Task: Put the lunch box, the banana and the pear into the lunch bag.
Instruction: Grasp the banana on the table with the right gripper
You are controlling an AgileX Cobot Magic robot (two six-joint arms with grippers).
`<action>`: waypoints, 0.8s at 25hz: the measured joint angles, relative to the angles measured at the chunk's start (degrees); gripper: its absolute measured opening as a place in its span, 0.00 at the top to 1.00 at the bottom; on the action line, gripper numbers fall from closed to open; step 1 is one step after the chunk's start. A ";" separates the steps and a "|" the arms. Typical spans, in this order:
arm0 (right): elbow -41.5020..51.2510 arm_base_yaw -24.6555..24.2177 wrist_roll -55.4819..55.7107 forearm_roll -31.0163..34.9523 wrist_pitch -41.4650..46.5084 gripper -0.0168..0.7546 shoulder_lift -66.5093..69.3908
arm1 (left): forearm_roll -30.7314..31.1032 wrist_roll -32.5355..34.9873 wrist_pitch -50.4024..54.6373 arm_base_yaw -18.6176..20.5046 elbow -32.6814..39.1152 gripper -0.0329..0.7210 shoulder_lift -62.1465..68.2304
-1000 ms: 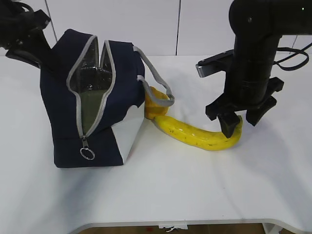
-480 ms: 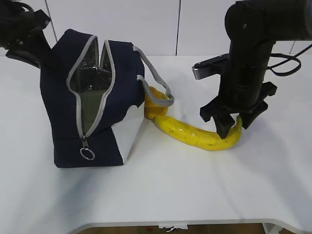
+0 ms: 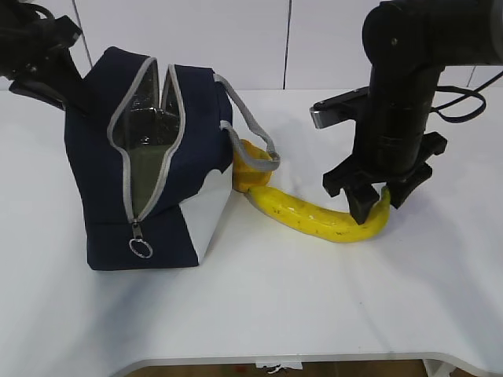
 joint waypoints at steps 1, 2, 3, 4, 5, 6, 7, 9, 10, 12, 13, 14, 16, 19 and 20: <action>0.00 0.00 0.00 0.00 0.26 0.39 0.00 | 0.00 0.00 0.00 0.00 0.00 0.94 0.00; 0.00 0.00 0.00 0.00 0.55 0.40 0.00 | 0.00 0.00 0.00 0.00 0.00 0.94 0.00; 0.00 0.00 0.00 0.00 0.93 0.42 0.00 | 0.00 0.00 0.00 0.00 0.00 0.94 0.00; 0.00 0.00 0.00 0.00 1.17 0.44 0.00 | 0.00 0.00 0.00 0.00 0.00 0.94 0.00; 0.00 0.00 0.00 0.00 1.32 0.47 0.00 | 0.00 0.00 0.00 0.00 0.00 0.94 0.00; 0.00 0.00 0.00 0.00 1.45 0.50 0.00 | 0.00 0.00 0.00 0.00 0.00 0.94 0.00; 0.00 0.00 0.00 0.00 1.45 0.54 0.00 | 0.00 0.00 0.00 0.00 0.00 0.94 0.00; 0.00 0.00 0.00 0.00 1.45 0.60 0.00 | 0.00 0.00 0.00 0.00 0.00 0.94 0.00; 0.00 0.00 0.00 0.00 1.49 0.63 0.00 | 0.00 0.00 0.00 0.00 0.00 0.94 0.00; 0.00 0.00 0.00 0.00 1.59 0.65 0.00 | 0.00 0.00 0.00 0.00 0.00 0.94 0.00; 0.00 0.00 0.00 0.00 1.59 0.65 0.00 | 0.00 0.00 0.00 0.00 0.00 0.94 0.00; 0.00 0.00 0.00 0.11 1.83 0.65 0.00 | 0.00 0.00 0.00 0.00 0.00 0.94 0.00; 0.00 0.00 0.00 0.20 2.04 0.66 0.00 | 0.00 0.00 0.00 0.00 0.00 0.94 0.00; 0.00 0.00 0.00 0.20 2.17 0.66 0.00 | 0.00 0.00 0.00 0.00 0.00 0.94 0.00; 0.00 0.00 0.00 0.20 2.17 0.66 0.00 | 0.00 0.00 0.00 0.00 0.00 0.94 0.00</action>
